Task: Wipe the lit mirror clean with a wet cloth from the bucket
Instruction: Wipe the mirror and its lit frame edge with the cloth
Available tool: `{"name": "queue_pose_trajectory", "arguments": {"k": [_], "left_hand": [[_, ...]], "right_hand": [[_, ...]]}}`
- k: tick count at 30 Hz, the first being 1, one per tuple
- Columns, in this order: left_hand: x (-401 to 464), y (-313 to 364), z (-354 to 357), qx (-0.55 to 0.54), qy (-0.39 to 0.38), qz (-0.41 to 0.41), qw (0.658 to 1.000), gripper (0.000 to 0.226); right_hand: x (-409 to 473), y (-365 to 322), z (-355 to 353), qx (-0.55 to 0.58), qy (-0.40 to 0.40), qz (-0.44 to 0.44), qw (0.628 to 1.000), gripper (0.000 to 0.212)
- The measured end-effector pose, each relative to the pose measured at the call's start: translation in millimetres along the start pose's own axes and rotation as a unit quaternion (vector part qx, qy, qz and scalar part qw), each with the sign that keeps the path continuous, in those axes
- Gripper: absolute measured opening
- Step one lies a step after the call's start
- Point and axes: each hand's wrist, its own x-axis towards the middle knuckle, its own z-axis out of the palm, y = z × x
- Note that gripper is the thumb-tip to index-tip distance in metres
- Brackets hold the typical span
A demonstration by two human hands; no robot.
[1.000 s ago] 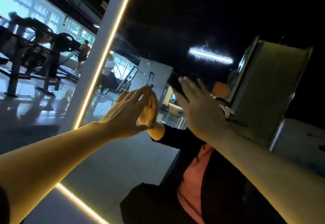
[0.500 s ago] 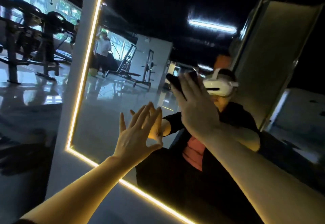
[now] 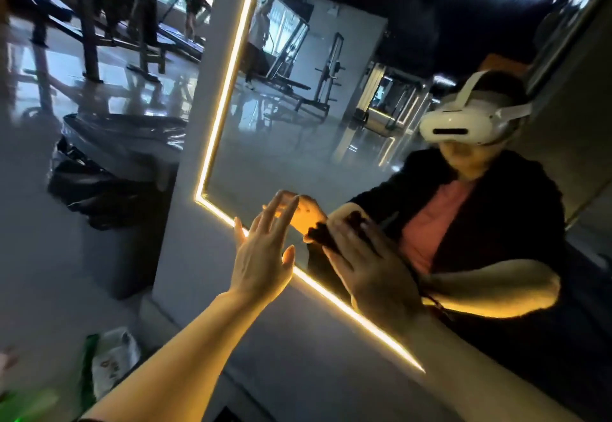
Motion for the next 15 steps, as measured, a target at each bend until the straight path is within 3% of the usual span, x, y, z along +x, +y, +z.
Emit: {"name": "queue_pose_trajectory", "arguments": {"k": [3,5,7,9,11,13,15], "left_hand": [[1.4,-3.8,1.7,-0.02,0.029,-0.003,0.999,0.088],[4.6,-7.6,-0.1,-0.044,0.047,-0.017,0.998,0.083],[7.6,-13.0,-3.9,-0.068,0.063,-0.062,0.994,0.077],[10.8,-17.9,-6.7,-0.084,0.064,-0.104,0.989,0.073],[13.1,-20.1,-11.7,-0.092,0.051,-0.125,0.987,0.069],[15.1,-22.1,-17.7,-0.114,0.04,-0.132,0.984,0.065],[19.2,-23.7,-24.8,-0.126,0.037,-0.121,0.984,0.063]], "right_hand": [[56.6,41.4,-22.8,0.011,0.095,0.192,0.977,0.049],[78.3,45.5,-23.9,-0.006,0.122,0.246,0.962,0.048],[78.9,22.2,-7.3,-0.019,0.106,0.181,0.977,0.048],[60.6,-15.6,16.8,-0.028,0.039,0.035,0.998,0.051],[41.1,-40.0,30.8,-0.044,-0.043,-0.071,0.996,0.051],[44.9,-34.8,24.9,-0.025,-0.067,-0.077,0.994,0.05],[71.7,-8.4,7.5,-0.016,-0.015,-0.008,1.0,0.051]]}}
